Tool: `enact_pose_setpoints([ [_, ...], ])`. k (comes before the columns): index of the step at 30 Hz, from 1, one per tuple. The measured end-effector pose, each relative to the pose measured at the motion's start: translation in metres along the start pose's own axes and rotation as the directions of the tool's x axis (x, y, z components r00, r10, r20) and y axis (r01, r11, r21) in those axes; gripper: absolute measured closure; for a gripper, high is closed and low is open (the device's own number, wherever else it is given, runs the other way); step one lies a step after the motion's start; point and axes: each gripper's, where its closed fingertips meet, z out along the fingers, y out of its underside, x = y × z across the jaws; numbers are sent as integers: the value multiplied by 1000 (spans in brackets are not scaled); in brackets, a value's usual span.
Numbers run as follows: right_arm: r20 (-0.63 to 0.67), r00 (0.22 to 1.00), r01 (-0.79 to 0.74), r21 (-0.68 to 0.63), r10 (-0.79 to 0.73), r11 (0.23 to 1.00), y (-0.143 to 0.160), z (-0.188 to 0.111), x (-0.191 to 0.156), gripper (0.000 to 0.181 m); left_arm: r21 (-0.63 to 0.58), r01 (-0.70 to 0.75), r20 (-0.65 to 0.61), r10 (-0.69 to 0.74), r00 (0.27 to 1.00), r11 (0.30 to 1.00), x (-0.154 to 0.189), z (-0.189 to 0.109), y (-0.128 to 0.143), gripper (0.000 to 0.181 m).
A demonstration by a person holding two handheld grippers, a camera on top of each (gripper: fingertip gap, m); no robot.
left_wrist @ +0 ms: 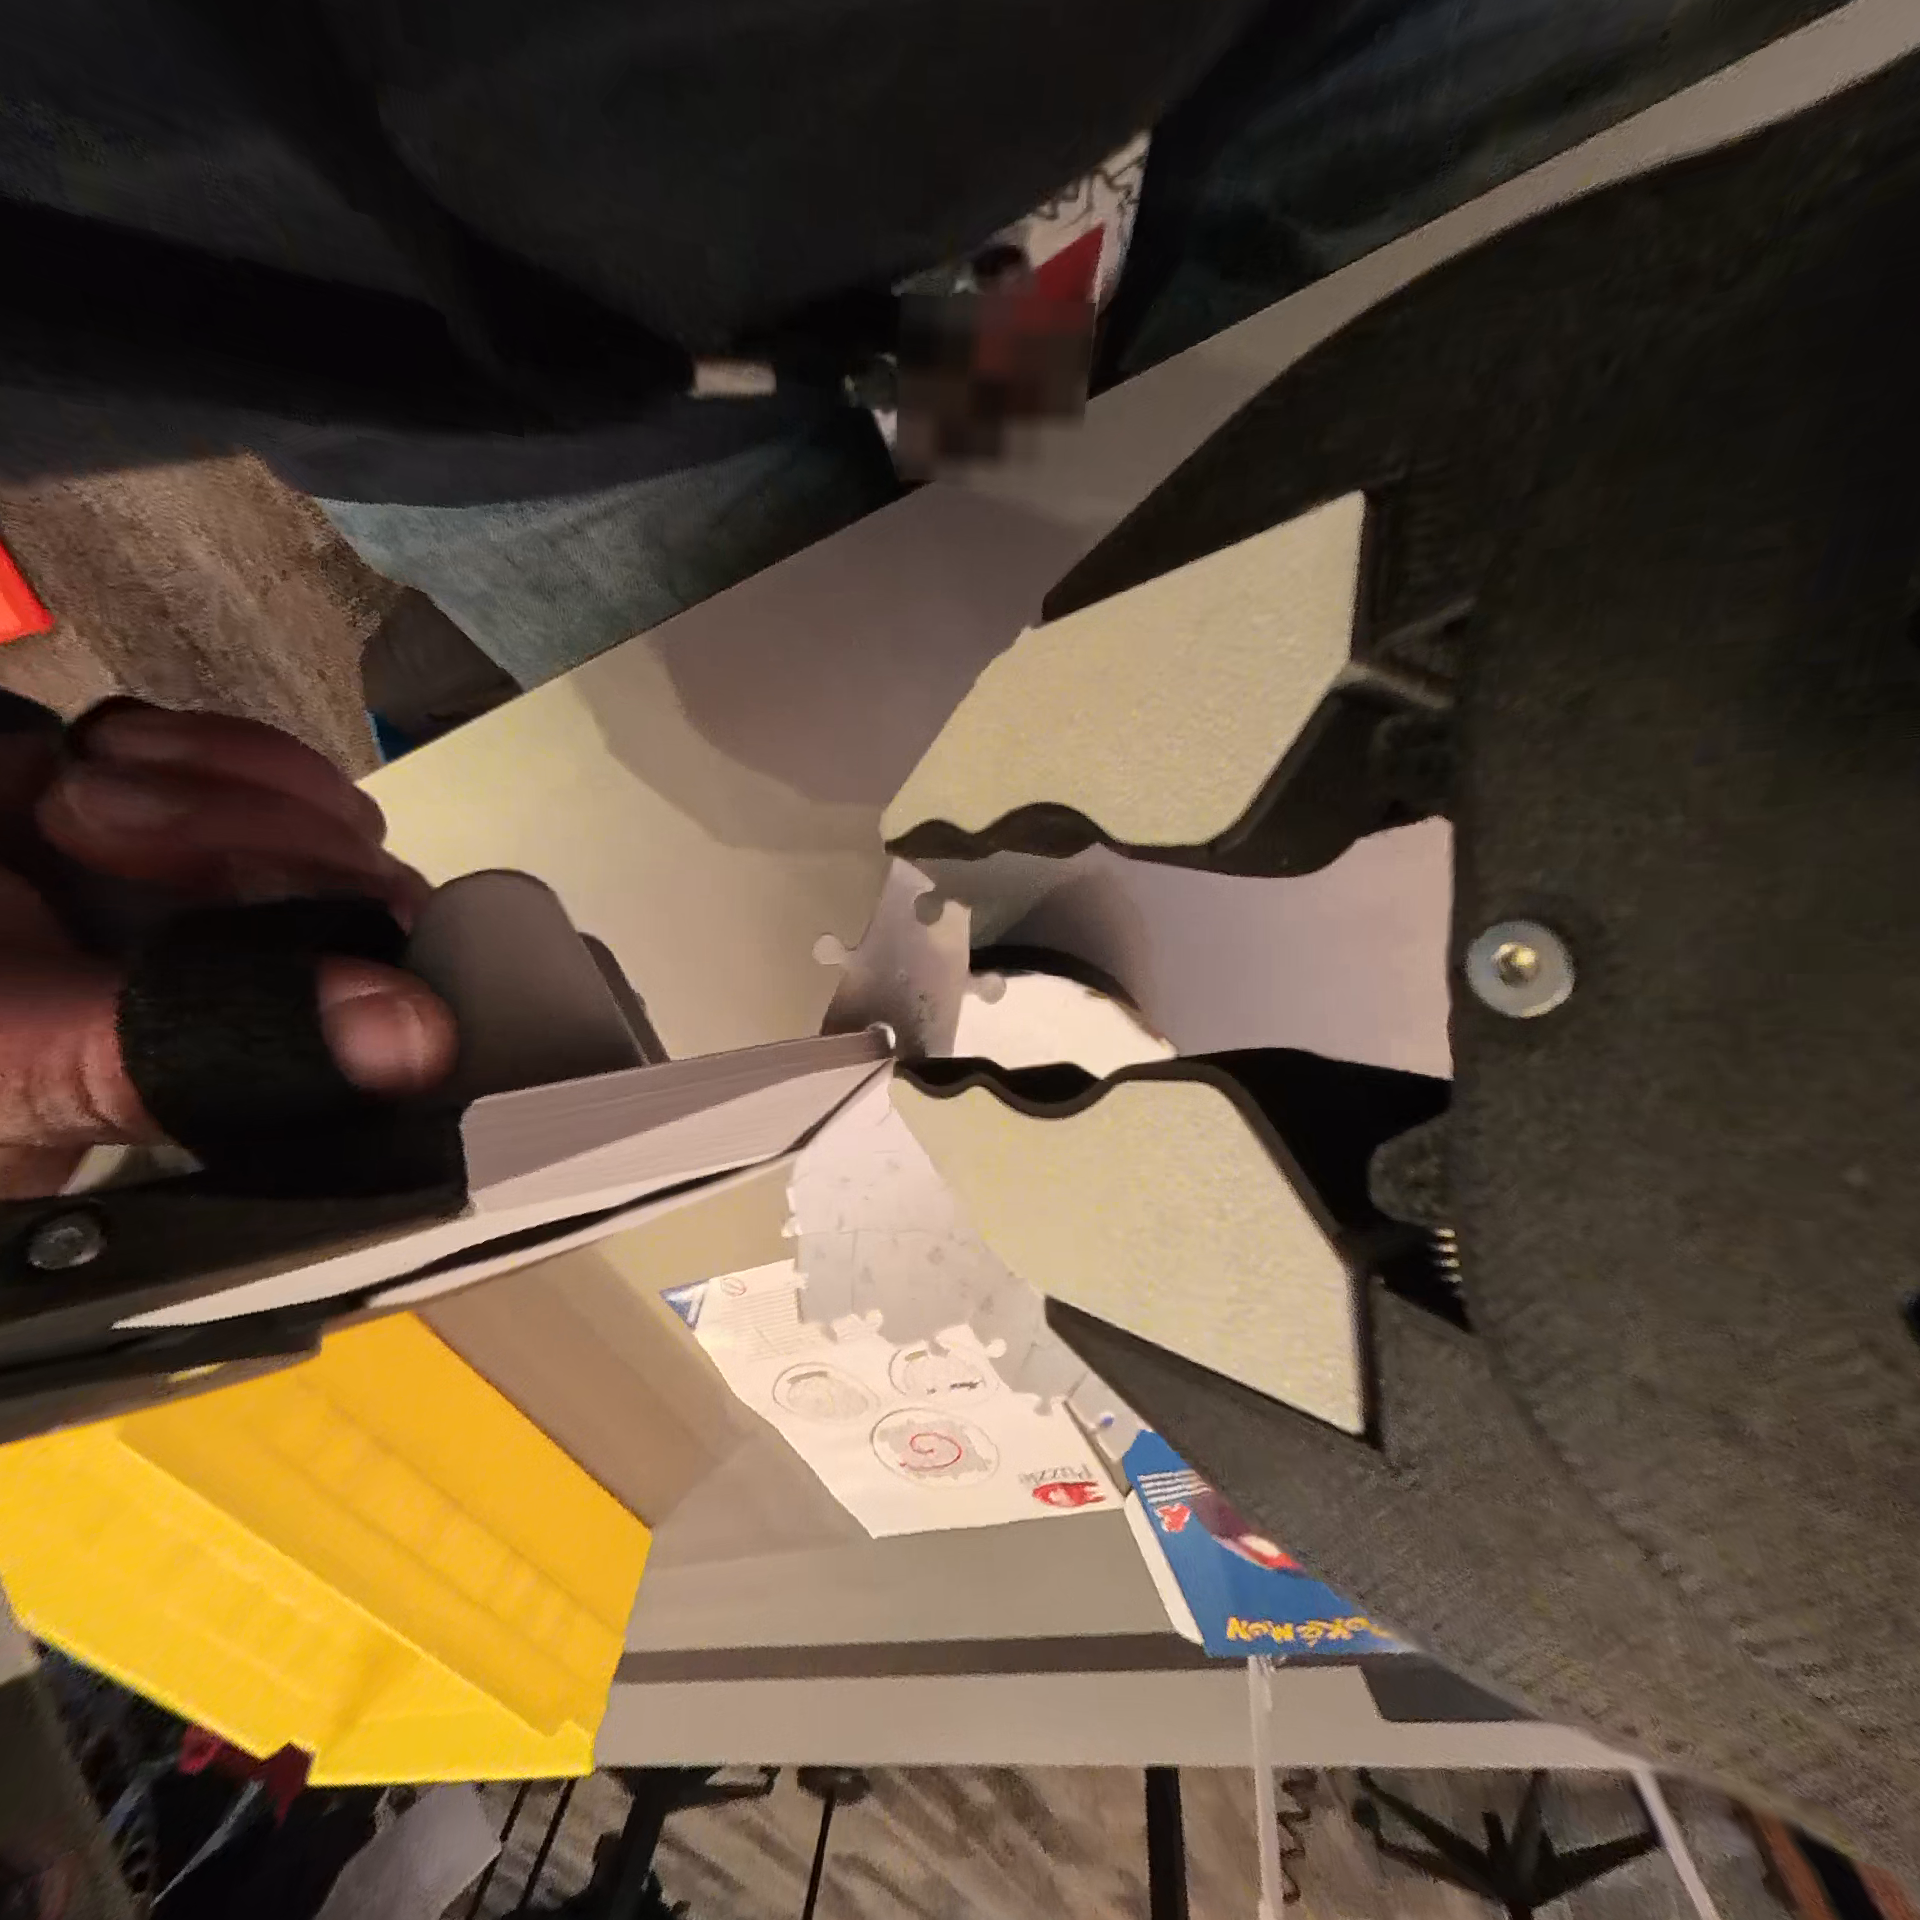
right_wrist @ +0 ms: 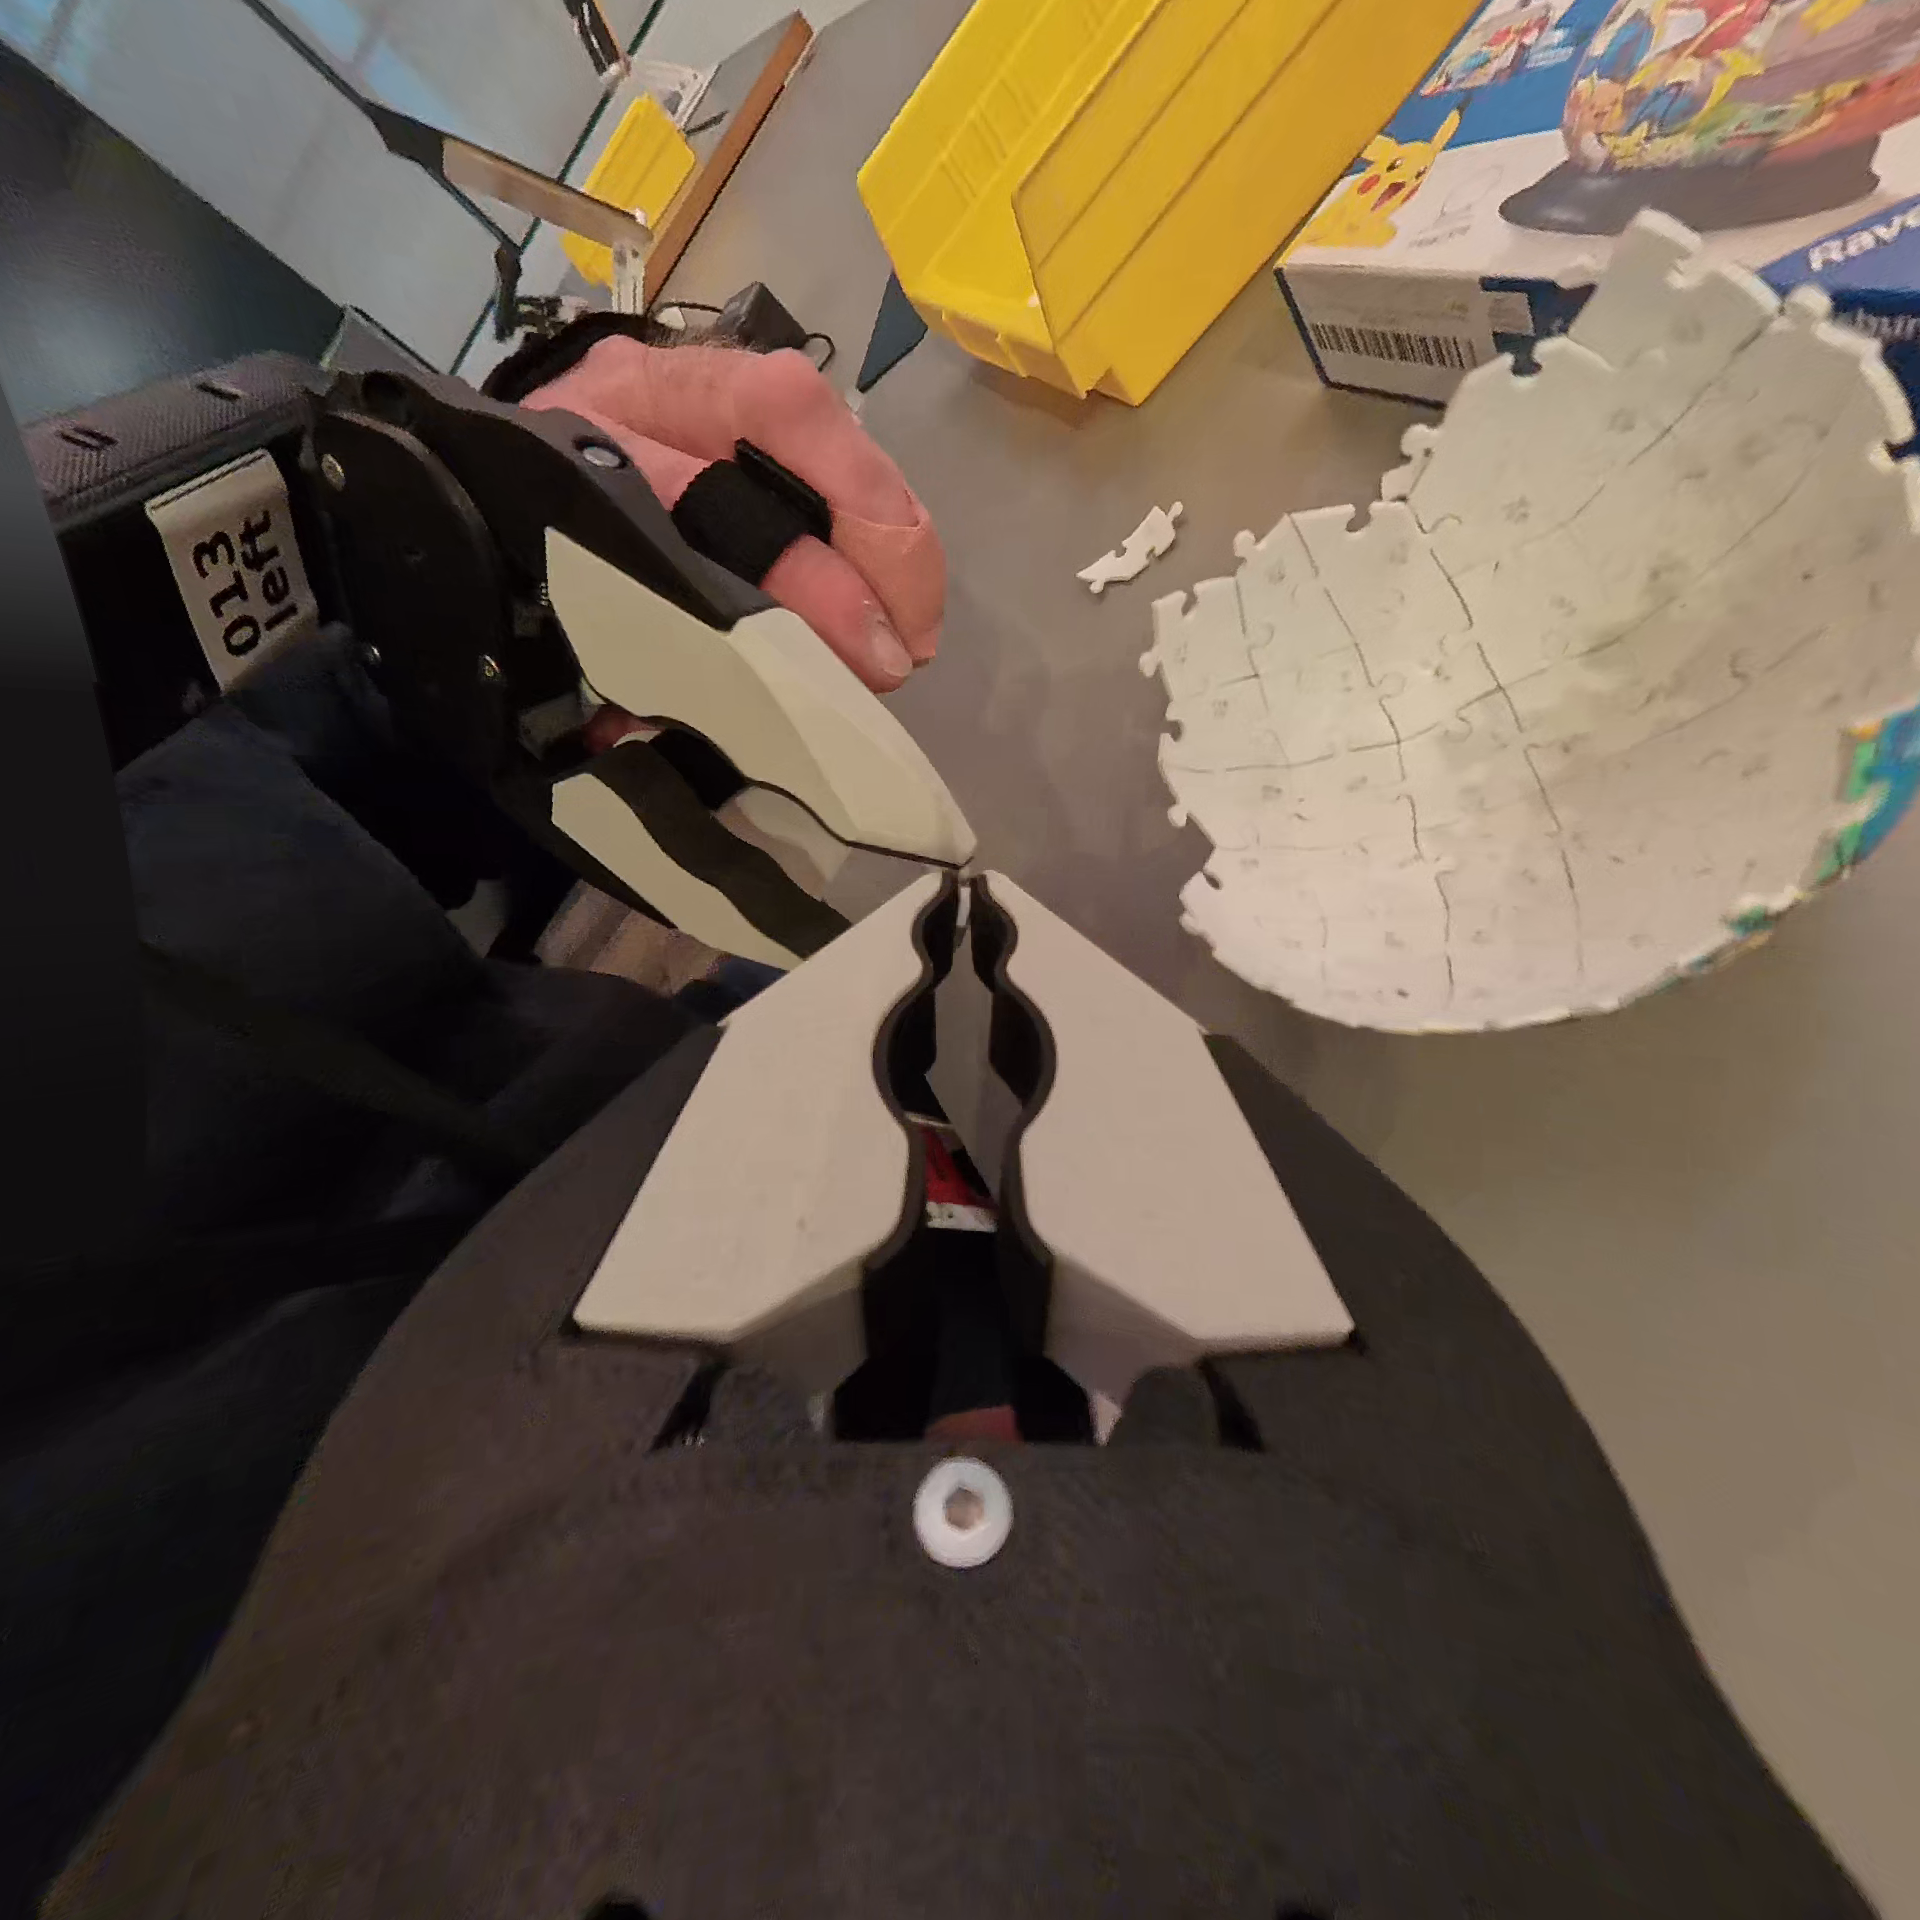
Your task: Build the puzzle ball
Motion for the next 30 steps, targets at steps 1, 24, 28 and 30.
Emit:
enact_pose_setpoints([
  [1, 5, 1000, -23, 4, 23, 1000, 2, -2, -1, 180, 14, -4, 2, 4, 1000, 1000, 2, 1, -3, 145],
  [24, -7, 983, -177, 201, 182, 964, -20, -15, 22, 181, 161, 55, 108, -73, 991, 985, -23, 5, 0, 139],
  [28, -51, 983, -157, 255, 175, 954, -27, -29, 33, 181, 216, 239, 128, -270, 954, 947, -53, -13, 8, 135],
  [30, -79, 984, -133, 270, 160, 954, -28, -36, 39, 181, 156, 321, 168, -346, 923, 934, -73, -16, 25, 126],
])
